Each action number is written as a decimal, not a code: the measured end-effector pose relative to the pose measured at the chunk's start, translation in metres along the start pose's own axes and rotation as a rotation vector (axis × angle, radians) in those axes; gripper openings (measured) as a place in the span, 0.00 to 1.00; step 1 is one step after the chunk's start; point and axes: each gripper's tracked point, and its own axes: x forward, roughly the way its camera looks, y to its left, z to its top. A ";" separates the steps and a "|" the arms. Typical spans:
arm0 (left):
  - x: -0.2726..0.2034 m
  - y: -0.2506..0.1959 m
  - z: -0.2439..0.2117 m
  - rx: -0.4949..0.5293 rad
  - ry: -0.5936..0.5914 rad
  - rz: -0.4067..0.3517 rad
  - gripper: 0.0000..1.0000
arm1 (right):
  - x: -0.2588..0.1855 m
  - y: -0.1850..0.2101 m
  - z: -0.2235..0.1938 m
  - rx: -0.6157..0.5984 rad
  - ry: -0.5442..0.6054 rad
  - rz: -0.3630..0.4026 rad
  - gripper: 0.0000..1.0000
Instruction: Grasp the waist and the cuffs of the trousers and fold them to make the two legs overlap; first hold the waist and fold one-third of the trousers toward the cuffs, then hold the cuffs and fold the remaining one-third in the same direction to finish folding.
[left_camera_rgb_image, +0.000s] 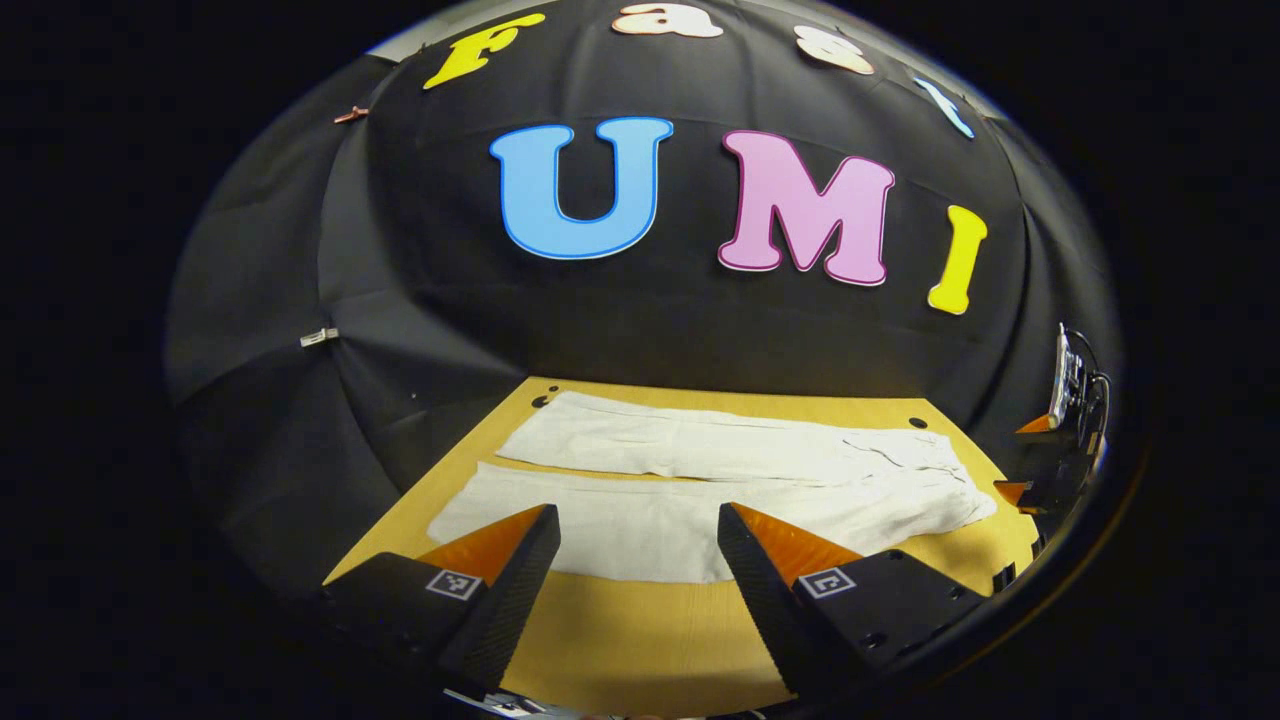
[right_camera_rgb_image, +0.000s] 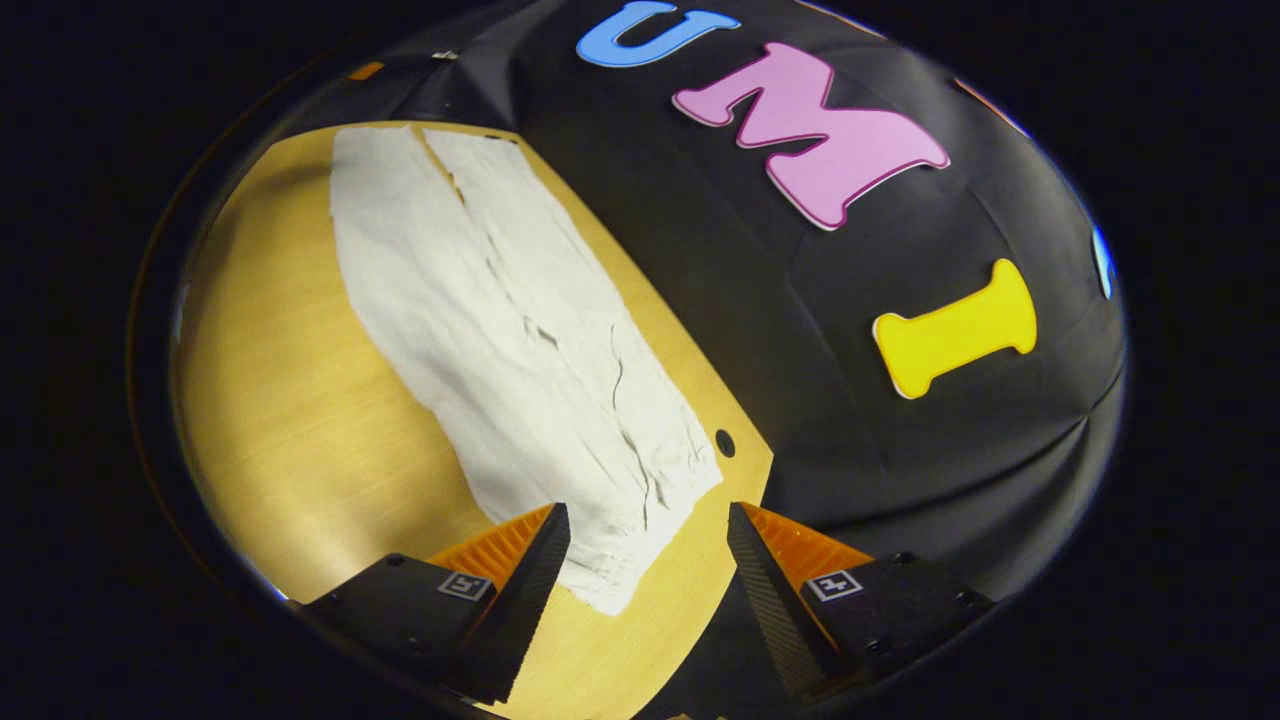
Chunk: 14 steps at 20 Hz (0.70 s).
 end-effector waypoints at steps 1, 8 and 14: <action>0.000 0.000 -0.003 0.012 0.007 0.009 0.99 | 0.004 0.002 -0.015 -0.022 0.030 0.010 0.97; -0.004 0.025 -0.019 0.038 0.050 0.143 0.99 | 0.031 0.025 -0.081 -0.120 0.151 0.109 0.97; -0.005 0.035 -0.023 0.048 0.050 0.245 0.98 | 0.055 0.038 -0.118 -0.272 0.187 0.198 0.97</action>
